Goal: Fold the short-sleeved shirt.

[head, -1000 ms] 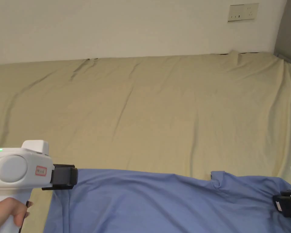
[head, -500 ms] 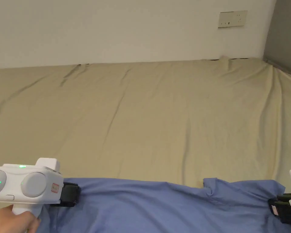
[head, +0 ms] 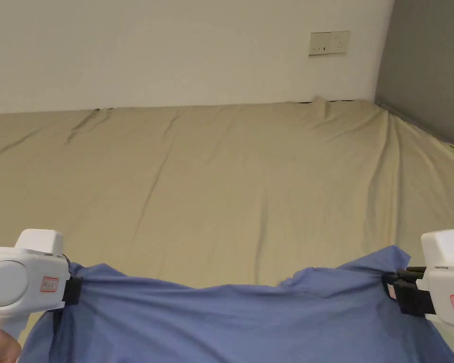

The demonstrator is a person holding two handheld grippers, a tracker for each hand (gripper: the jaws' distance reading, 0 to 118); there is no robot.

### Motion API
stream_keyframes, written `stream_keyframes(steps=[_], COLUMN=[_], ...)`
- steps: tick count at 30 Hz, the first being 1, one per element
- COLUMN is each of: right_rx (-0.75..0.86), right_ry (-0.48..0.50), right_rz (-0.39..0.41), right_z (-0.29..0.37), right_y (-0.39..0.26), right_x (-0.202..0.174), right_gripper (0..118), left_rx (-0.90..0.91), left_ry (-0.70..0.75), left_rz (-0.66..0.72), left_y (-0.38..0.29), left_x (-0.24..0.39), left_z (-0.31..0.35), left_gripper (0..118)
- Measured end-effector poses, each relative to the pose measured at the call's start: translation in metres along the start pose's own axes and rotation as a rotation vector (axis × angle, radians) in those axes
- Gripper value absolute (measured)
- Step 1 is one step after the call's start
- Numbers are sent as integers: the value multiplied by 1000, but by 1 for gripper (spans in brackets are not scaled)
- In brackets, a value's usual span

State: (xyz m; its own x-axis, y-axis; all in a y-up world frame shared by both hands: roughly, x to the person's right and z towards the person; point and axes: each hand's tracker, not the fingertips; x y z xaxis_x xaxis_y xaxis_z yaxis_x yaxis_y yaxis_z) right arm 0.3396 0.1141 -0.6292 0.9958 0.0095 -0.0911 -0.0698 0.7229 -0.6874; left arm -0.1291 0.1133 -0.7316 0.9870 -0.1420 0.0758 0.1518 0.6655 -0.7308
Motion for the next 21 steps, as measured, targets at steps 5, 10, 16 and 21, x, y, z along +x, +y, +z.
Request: stream_keyframes(steps=[5, 10, 16, 21], right_rx=[99, 235, 260, 243], right_ry=[-10, -60, -112, -66], right_rz=[-68, -128, -75, -134], right_z=[43, 100, 158, 185], right_y=[-9, -49, -116, -176], right_x=[8, -7, -46, -55], right_gripper=[6, 6, 6, 6], left_rx=[37, 96, 81, 82], left_ry=[-18, 50, -35, -23], left_rz=[97, 61, 27, 45], left_y=[-18, -63, -120, -169], left_x=[-7, 12, 28, 36], left_z=[50, 127, 201, 240], left_gripper=[3, 3, 3, 3])
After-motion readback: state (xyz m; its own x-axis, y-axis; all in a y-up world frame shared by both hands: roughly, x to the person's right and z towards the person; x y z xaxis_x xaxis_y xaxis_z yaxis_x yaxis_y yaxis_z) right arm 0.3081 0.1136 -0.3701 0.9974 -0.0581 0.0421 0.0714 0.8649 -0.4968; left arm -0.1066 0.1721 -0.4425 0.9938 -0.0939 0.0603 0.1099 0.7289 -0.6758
